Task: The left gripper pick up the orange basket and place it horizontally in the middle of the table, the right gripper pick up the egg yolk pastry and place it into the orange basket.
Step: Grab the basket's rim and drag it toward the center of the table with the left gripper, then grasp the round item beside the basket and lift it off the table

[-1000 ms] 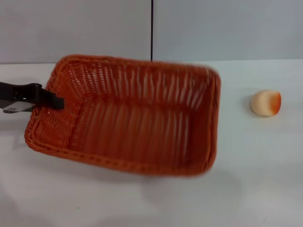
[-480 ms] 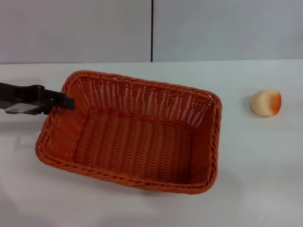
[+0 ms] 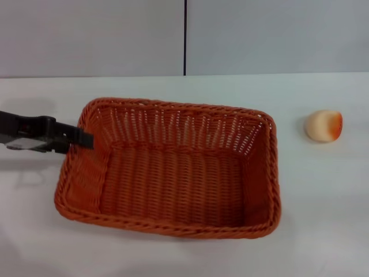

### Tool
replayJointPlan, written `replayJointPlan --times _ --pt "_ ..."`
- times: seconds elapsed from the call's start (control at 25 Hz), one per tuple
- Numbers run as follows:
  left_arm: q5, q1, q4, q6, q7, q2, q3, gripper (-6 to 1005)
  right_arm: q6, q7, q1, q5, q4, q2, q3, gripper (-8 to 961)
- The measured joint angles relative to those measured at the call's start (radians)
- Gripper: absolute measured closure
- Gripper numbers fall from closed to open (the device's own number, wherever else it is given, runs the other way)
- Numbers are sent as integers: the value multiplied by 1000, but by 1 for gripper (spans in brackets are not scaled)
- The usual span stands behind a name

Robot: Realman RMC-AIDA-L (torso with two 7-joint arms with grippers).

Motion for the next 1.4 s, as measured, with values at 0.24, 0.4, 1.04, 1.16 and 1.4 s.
replayJointPlan --times 0.24,0.4,1.04,1.16,1.4 --pt "7 6 3 6 8 13 0 341 3 0 5 0 -3 -1 0 300" --pt "7 7 -1 -11 38 23 -33 340 5 0 8 0 -6 -2 0 300" --pt "-528 -17 -353 -552 737 -3 -152 349 170 476 -31 -246 -294 -49 -64 301" --pt "-644 -12 -405 -573 881 -5 -154 356 153 735 -44 -446 -372 -119 -90 301" --pt "-1053 -6 -641 -526 1369 -7 -149 366 31 1146 -6 -912 -598 -240 -113 300"
